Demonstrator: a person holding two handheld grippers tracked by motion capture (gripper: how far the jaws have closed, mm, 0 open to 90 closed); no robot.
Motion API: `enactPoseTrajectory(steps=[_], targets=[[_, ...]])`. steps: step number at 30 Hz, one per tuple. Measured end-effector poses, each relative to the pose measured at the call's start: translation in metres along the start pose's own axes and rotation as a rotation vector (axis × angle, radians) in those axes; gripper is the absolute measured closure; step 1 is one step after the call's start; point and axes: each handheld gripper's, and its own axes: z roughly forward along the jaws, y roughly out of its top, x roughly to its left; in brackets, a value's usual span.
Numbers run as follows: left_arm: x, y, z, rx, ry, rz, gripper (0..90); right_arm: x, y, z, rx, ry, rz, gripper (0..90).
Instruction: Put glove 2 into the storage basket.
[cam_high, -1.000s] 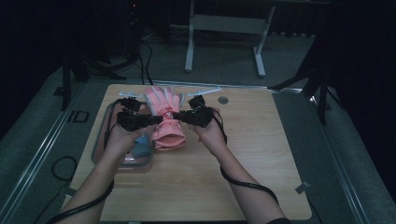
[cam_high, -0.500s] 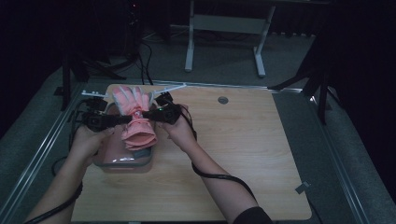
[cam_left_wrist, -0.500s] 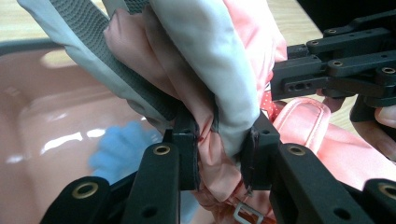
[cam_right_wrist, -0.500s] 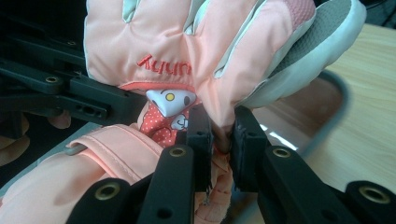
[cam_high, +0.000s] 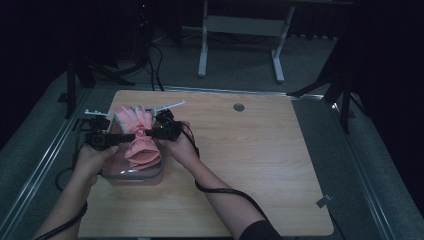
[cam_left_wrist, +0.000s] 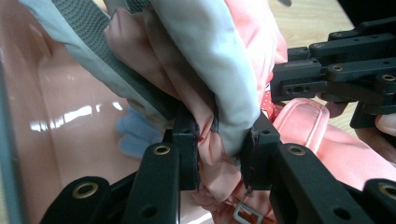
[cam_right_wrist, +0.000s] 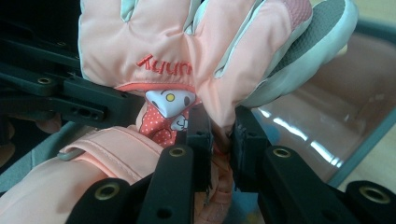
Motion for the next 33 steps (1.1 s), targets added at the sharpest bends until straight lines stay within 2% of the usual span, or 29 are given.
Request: enactPoseTrajectory(steps=[10,14,21,22,23,27,31,33], targets=[[0.009,-0.013,0.022,0.073,0.018,-0.045,70.8,-0.008,-0.021,0.019,0.074,-0.021,0.002,78.8],[0.008,-0.012,0.024,0.089,0.041,-0.033,70.1,-0.008,-0.022,0.021,0.08,-0.029,-0.002,78.2],[0.006,-0.011,0.027,0.106,0.057,-0.019,64.2,-0.007,-0.017,0.018,0.094,-0.066,-0.042,66.2],[0.005,-0.01,0.03,0.113,0.073,-0.019,64.2,-0.008,-0.017,0.016,0.082,-0.07,-0.048,64.4],[0.005,-0.01,0.031,0.11,0.078,-0.014,61.9,-0.01,-0.014,0.01,0.05,-0.056,-0.041,56.6],[0.002,-0.007,0.033,0.086,0.115,0.007,55.2,-0.012,-0.011,0.0,0.018,-0.021,-0.037,46.6],[0.0,-0.008,0.031,0.007,0.178,0.043,39.2,-0.016,-0.014,-0.004,0.007,0.01,-0.034,38.8],[0.0,-0.009,0.029,-0.02,0.184,0.047,30.4,-0.018,-0.015,-0.007,-0.007,0.024,-0.025,37.4]])
